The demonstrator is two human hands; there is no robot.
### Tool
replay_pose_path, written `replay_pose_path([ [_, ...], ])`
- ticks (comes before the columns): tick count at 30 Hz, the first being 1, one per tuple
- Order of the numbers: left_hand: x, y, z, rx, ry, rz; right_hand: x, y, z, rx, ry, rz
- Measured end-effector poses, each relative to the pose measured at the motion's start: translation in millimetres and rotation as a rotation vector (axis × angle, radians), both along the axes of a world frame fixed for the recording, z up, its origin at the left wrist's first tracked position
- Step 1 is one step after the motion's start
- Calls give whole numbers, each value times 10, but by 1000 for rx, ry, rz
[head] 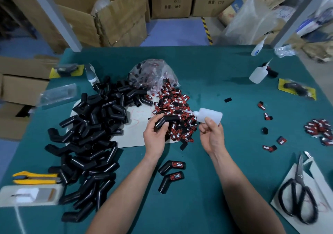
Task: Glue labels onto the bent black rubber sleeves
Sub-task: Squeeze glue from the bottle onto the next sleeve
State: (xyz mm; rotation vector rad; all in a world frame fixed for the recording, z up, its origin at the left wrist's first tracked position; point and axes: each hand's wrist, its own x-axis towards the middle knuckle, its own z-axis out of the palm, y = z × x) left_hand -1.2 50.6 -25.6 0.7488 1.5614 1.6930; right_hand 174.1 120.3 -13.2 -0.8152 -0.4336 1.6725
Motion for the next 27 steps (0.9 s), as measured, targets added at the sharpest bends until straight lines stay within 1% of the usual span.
replay_pose_path([
  [2,4,-11,24,-15,-19,-9,10,8,4,-7,19,-9],
  [4,0,-14,16,-31,-39,-19,11,16,10,-18,-5,-40],
  [9,18,-7,21,-43,-17,-26,-68,10,-25,10,-285,-206],
  [14,13,-17,-7,-45,7,-52,-108,-35,-83,120,-434,-283],
  [16,9,-11,-15,-52,11,-60,-110,-35,-106,134,-487,-298],
  [27,7,9,-62,-59,-2,-89,-125,-30,-50,92,-536,-343],
])
